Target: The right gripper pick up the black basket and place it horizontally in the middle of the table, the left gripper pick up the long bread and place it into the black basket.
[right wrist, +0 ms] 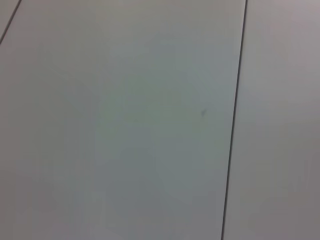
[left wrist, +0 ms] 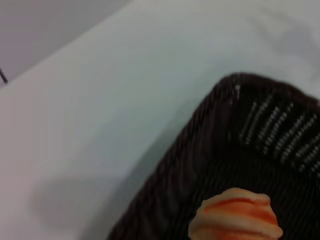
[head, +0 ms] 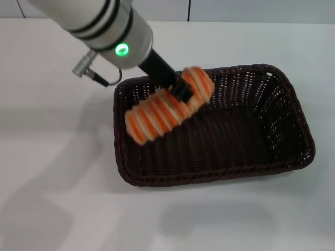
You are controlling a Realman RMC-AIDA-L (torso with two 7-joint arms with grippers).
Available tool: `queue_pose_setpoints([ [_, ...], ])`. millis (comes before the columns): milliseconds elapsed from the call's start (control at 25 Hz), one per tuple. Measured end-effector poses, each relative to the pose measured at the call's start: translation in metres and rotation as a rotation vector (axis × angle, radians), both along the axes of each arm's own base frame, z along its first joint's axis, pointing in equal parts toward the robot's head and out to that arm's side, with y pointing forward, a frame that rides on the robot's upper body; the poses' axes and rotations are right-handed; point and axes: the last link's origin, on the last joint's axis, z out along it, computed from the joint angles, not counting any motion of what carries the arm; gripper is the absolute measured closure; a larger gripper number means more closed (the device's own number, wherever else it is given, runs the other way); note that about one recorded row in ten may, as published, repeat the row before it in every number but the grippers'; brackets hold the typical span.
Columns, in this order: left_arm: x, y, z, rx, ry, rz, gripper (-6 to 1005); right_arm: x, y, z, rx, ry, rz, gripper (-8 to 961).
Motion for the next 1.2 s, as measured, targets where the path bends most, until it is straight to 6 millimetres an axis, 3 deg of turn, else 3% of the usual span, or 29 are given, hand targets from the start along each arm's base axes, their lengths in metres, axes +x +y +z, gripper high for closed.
queue_pose_setpoints([
  [80, -0.004, -0.001, -0.007, -0.006, 0.005, 0.0, 735, 0.0, 0.0, 0.0, 0.0, 0.001, 0.001, 588],
  [560, -0.002, -0.007, -0.006, 0.024, -0.064, -0.033, 386, 0.0, -0.003, 0.0, 0.004, 0.004, 0.002, 588],
  [760, -0.007, 0.007, 0.011, 0.219, -0.172, -0.088, 199, 0.001, -0.003, 0.001, 0.006, 0.004, -0.003, 588],
  [840, -0.011, 0.011, 0.016, 0.284, -0.202, -0.101, 199, 0.001, -0.003, 0.001, 0.005, 0.004, -0.004, 588],
  [880, -0.03, 0.024, 0.03, 0.472, -0.284, -0.123, 199, 0.001, -0.003, 0.001, 0.005, 0.003, -0.005, 588],
  [1000, -0.048, 0.033, 0.041, 0.641, -0.364, -0.15, 199, 0.002, -0.003, 0.0, 0.003, 0.003, -0.008, 588],
  [1200, -0.096, 0.045, 0.054, 0.976, -0.462, -0.229, 199, 0.002, 0.0, -0.003, -0.017, 0.005, -0.018, 588],
])
